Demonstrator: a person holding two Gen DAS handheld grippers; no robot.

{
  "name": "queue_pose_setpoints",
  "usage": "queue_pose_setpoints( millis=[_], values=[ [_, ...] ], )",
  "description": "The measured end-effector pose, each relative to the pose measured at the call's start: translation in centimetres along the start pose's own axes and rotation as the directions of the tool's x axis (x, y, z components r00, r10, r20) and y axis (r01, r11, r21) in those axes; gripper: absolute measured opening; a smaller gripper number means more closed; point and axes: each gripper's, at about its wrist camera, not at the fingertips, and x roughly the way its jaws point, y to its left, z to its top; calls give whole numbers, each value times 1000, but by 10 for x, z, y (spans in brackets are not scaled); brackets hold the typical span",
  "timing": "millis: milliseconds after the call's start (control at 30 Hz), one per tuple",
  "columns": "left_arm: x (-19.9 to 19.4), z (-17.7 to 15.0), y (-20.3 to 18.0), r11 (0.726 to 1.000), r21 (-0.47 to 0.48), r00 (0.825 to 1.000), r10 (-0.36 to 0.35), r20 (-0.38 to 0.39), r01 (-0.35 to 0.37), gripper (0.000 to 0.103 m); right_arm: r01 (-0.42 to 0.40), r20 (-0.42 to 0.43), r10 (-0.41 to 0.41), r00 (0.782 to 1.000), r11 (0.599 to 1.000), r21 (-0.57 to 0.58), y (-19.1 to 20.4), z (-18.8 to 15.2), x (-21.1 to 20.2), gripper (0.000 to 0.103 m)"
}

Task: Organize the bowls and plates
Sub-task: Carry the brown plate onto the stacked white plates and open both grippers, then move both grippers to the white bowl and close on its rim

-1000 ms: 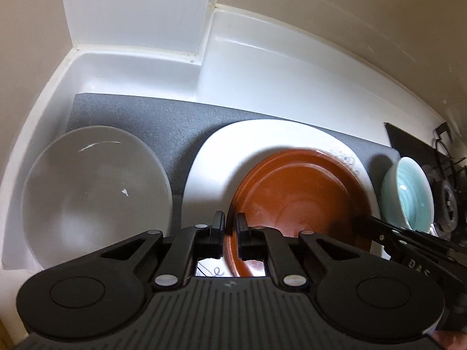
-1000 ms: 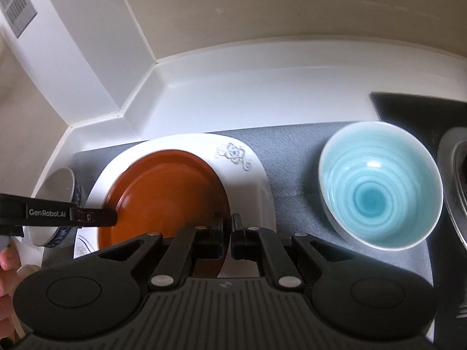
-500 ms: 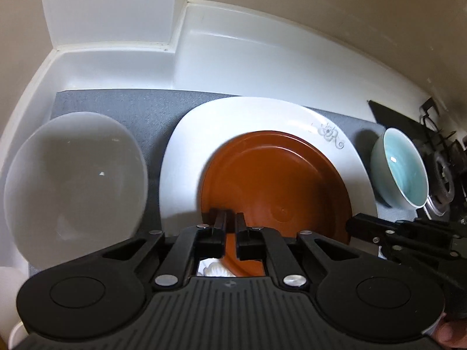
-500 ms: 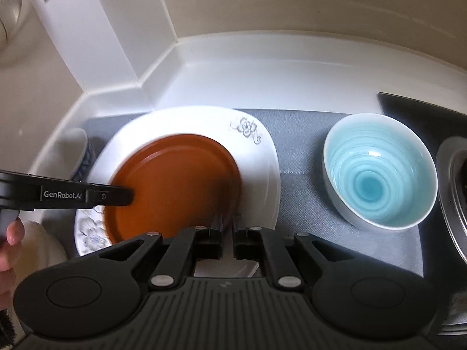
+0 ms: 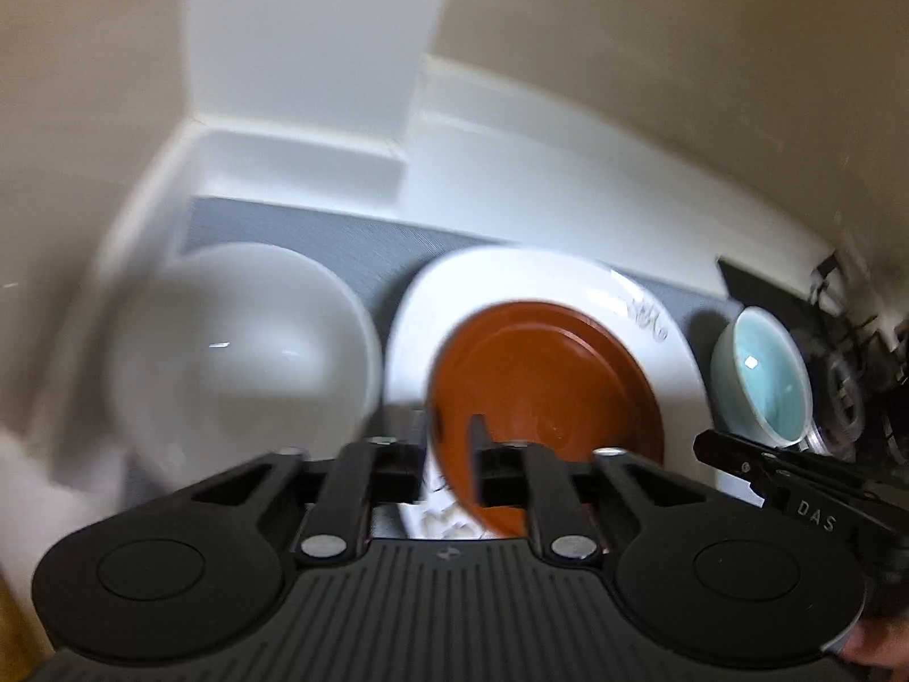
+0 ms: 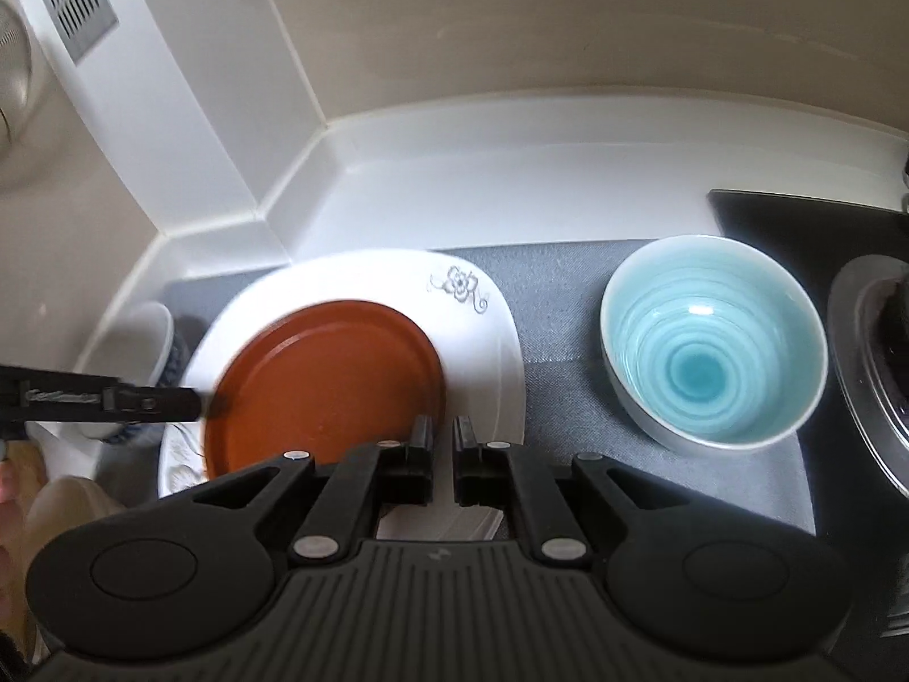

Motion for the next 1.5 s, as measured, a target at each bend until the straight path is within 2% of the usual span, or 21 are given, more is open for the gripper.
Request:
queue_pose_setpoints(
  millis=[33,100,167,267,367,400,433,500,667,800,933,1000,1200,1400,1500],
  values=[
    [-11,-3,9,1000,-17,1000,-9,23,10,55,-10,7,10,1000,1000,-4,2,0,-4,12],
    [-34,-10,28,998,-65,997,-17,79,22,70,-31,18,31,999,999,-17,9,-1,-11,14],
    [-51,-16,47,995,-101,993,0,120,12,75,-59,15,59,998,998,-25,18,-1,-12,23],
    [-63,-25,70,987,-160,982,47,181,-18,75,-108,5,109,994,992,-60,40,0,-6,31],
    [-55,-29,88,970,-234,980,101,171,-59,64,-148,-22,147,989,985,-90,65,0,8,31],
    [-50,-31,92,965,-251,982,111,151,-71,55,-161,-35,158,987,982,-102,74,0,13,31],
    [-45,-32,96,961,-267,986,111,128,-73,46,-173,-46,169,985,978,-114,83,0,16,31],
    [-35,-34,103,953,-295,991,94,93,-62,38,-195,-61,189,980,971,-136,100,2,24,31],
    [-27,-32,109,935,-353,995,71,74,-41,33,-240,-85,228,970,955,-174,128,8,39,30],
    [-25,-30,111,919,-391,995,79,60,-49,27,-252,-102,239,966,956,-147,135,15,53,30],
    [-17,-27,120,894,-447,996,67,59,-33,15,-255,-111,240,964,954,-159,143,17,65,30],
    [-17,-27,122,887,-461,996,62,64,-26,15,-252,-114,235,965,953,-167,147,17,69,30],
    [-20,-28,121,896,-442,996,65,53,-35,14,-241,-141,219,965,956,-166,151,17,77,15],
    [-30,-41,125,894,-447,999,41,16,-29,15,-260,-185,230,956,952,-160,153,9,70,14],
    [-29,-46,126,894,-448,998,43,38,-21,14,-260,-191,227,955,950,-171,156,6,67,16]
  ],
)
